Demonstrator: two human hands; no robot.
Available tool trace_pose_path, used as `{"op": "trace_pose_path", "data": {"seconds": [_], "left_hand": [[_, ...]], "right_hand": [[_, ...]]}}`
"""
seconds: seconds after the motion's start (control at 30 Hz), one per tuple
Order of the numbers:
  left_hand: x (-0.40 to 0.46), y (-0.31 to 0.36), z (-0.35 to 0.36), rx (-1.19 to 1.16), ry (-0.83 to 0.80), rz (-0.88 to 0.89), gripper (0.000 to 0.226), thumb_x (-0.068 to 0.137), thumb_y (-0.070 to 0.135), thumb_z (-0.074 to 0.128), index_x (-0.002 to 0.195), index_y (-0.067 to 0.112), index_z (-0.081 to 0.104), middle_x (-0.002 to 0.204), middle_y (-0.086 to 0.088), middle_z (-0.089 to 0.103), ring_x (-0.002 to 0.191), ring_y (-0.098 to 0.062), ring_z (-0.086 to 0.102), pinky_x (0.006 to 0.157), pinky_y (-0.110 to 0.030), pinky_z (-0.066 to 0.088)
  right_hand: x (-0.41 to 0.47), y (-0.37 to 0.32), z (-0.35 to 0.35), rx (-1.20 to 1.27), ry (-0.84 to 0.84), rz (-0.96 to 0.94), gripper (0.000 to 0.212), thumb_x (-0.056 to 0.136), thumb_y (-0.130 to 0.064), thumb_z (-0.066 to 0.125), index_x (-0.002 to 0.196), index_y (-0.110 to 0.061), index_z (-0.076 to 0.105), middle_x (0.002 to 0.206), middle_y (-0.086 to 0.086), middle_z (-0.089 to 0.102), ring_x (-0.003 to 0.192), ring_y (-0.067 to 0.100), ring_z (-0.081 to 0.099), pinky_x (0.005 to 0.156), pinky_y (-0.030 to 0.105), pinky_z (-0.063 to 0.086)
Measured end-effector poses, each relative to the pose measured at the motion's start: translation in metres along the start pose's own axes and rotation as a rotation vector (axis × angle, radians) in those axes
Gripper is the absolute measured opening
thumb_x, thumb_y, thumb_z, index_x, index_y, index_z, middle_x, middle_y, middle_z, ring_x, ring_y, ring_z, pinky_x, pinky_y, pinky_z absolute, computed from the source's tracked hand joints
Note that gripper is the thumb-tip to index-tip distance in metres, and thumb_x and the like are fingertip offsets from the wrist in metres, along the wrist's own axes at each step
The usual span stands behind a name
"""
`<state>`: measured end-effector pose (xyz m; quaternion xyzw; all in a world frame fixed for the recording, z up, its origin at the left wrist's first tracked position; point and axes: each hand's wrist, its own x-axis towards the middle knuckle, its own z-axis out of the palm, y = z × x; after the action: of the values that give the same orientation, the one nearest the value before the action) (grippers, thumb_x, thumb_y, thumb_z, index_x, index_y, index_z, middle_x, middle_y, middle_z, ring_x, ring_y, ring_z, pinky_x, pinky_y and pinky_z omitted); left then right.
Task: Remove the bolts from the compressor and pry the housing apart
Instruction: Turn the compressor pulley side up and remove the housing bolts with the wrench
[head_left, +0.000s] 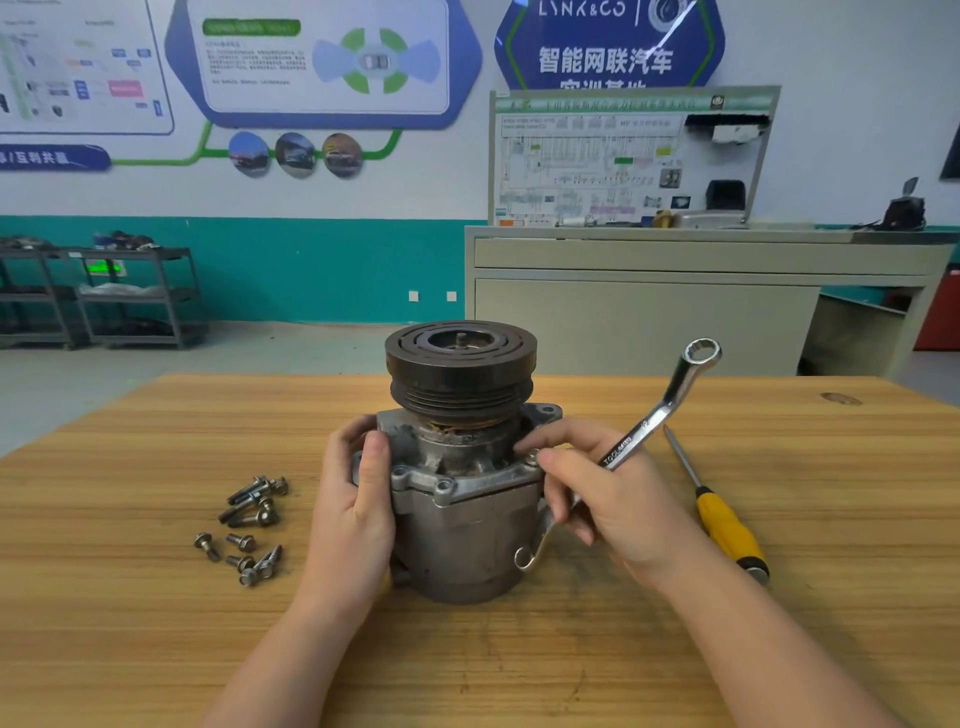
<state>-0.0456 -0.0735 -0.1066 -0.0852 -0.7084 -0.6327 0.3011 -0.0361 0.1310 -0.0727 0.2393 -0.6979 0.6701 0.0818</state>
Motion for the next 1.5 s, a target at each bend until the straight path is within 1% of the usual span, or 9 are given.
{"op": "trace_pose_path", "data": {"seconds": [0.23, 0.53, 0.67, 0.83, 0.97, 1.1, 1.23, 1.37, 1.5], "left_hand": [[-0.0007, 0.0007, 0.0005, -0.013, 0.014, 0.002, 0.052, 0.088, 0.054, 0.034, 0.126, 0.022, 0.050, 0.121, 0.005, 0.060, 0.115, -0.004, 0.053, 0.097, -0.022, 0.039], [-0.0006, -0.0005, -0.0005, -0.005, 0.001, -0.015, 0.049, 0.088, 0.056, 0.032, 0.123, 0.027, 0.049, 0.117, 0.011, 0.059, 0.109, 0.012, 0.050, 0.086, -0.005, 0.038], [-0.0003, -0.0009, -0.0003, -0.006, 0.000, -0.012, 0.053, 0.087, 0.057, 0.032, 0.125, 0.025, 0.049, 0.119, 0.010, 0.059, 0.112, 0.009, 0.050, 0.089, -0.009, 0.038], [-0.0003, 0.0000, -0.0002, -0.005, -0.004, -0.016, 0.050, 0.087, 0.058, 0.032, 0.123, 0.028, 0.048, 0.117, 0.012, 0.059, 0.110, 0.012, 0.050, 0.084, -0.004, 0.038], [-0.0005, -0.0003, -0.0005, -0.002, -0.002, -0.009, 0.051, 0.088, 0.057, 0.032, 0.124, 0.026, 0.049, 0.116, 0.012, 0.059, 0.108, 0.013, 0.051, 0.085, -0.004, 0.039], [-0.0009, 0.0005, 0.0001, -0.008, 0.001, -0.018, 0.047, 0.087, 0.058, 0.033, 0.122, 0.030, 0.049, 0.114, 0.014, 0.059, 0.105, 0.016, 0.051, 0.082, -0.004, 0.039], [-0.0009, 0.0011, 0.0006, -0.015, 0.009, -0.020, 0.046, 0.087, 0.056, 0.033, 0.121, 0.029, 0.049, 0.113, 0.014, 0.059, 0.102, 0.019, 0.051, 0.079, 0.001, 0.038], [-0.0005, 0.0013, 0.0007, -0.004, 0.012, -0.010, 0.046, 0.087, 0.056, 0.033, 0.120, 0.028, 0.049, 0.112, 0.014, 0.059, 0.101, 0.019, 0.050, 0.078, 0.003, 0.036], [-0.0008, 0.0013, 0.0008, -0.016, 0.012, -0.017, 0.047, 0.086, 0.056, 0.034, 0.120, 0.028, 0.049, 0.112, 0.016, 0.058, 0.101, 0.020, 0.050, 0.078, 0.003, 0.037]], "right_hand": [[0.0013, 0.0004, 0.0021, -0.025, 0.025, -0.013, 0.011, 0.088, -0.013, 0.064, 0.082, -0.021, 0.067, 0.046, 0.000, 0.054, 0.036, 0.011, 0.040, 0.033, 0.016, 0.031], [0.0019, 0.0015, -0.0021, -0.035, 0.038, -0.014, 0.012, 0.082, -0.020, 0.061, 0.079, -0.026, 0.071, 0.045, -0.002, 0.052, 0.034, 0.007, 0.038, 0.034, 0.016, 0.031], [0.0009, -0.0013, -0.0031, -0.028, 0.052, -0.024, 0.010, 0.084, -0.028, 0.070, 0.086, -0.019, 0.068, 0.045, -0.002, 0.052, 0.034, 0.008, 0.039, 0.034, 0.016, 0.030], [0.0002, -0.0021, -0.0032, -0.036, 0.053, -0.004, 0.017, 0.090, -0.009, 0.061, 0.079, -0.018, 0.069, 0.045, -0.002, 0.050, 0.034, 0.007, 0.038, 0.033, 0.016, 0.030], [-0.0004, -0.0047, -0.0021, -0.052, 0.029, 0.015, 0.012, 0.078, -0.029, 0.070, 0.082, -0.019, 0.065, 0.045, -0.002, 0.052, 0.034, 0.007, 0.039, 0.034, 0.016, 0.031], [-0.0008, -0.0041, -0.0027, -0.056, 0.034, 0.001, 0.011, 0.089, -0.010, 0.064, 0.083, -0.018, 0.068, 0.045, -0.001, 0.051, 0.034, 0.008, 0.038, 0.034, 0.016, 0.031], [-0.0008, -0.0060, -0.0018, -0.053, 0.027, 0.006, 0.012, 0.080, -0.023, 0.069, 0.087, -0.014, 0.066, 0.044, -0.002, 0.051, 0.033, 0.006, 0.037, 0.035, 0.015, 0.031], [-0.0009, -0.0046, -0.0024, -0.066, 0.039, -0.005, 0.010, 0.089, -0.010, 0.063, 0.084, -0.017, 0.069, 0.045, -0.002, 0.050, 0.035, 0.006, 0.039, 0.035, 0.015, 0.031], [-0.0007, -0.0045, -0.0011, -0.021, 0.037, 0.003, 0.015, 0.077, -0.028, 0.069, 0.084, -0.015, 0.067, 0.044, -0.003, 0.051, 0.034, 0.006, 0.038, 0.034, 0.014, 0.031]]}}
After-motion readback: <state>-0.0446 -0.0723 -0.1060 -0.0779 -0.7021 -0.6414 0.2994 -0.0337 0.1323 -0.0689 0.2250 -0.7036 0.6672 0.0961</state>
